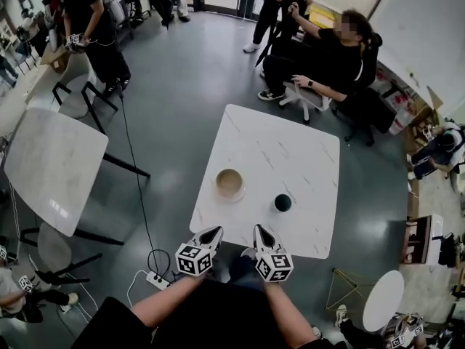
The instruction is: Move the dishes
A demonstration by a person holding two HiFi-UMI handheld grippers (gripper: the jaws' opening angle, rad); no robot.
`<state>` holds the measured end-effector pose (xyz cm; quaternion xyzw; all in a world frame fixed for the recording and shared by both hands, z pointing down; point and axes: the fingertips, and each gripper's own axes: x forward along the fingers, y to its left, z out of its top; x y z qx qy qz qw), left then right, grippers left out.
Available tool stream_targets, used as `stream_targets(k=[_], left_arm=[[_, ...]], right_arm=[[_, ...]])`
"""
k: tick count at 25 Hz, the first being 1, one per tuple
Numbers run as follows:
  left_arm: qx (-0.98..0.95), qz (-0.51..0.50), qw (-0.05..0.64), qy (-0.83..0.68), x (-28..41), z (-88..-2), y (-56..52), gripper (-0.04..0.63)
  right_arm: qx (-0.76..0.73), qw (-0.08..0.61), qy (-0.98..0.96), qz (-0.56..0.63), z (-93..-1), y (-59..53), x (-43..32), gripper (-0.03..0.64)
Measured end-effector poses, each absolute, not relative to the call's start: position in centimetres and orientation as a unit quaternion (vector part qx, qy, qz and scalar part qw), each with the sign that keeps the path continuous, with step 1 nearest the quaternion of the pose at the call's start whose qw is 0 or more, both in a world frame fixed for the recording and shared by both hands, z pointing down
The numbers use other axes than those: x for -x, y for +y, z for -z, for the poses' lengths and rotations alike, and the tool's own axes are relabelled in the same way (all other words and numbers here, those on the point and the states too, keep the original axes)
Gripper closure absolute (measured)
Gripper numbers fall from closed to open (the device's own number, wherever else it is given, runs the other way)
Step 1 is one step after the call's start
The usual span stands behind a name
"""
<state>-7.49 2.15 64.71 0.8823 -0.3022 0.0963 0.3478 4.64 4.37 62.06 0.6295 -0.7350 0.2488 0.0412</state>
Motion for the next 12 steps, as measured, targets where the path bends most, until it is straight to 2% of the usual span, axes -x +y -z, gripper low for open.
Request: stream_targets(k=[6, 12], left_arm=[[-0.89, -0.085, 0.323, -0.311, 12.5, -63.8, 0.6, 0.579], [-0.888, -0.064, 0.321, -0.323, 13.5, -63.5, -1.8, 0.578]], right_arm=[[-0.654, 0.058, -0.708, -0.259, -62.2, 2.5, -1.4, 0.598], [-0.663, 0.056, -0.687, -0.293, -63.7, -0.1, 0.0, 0.598]])
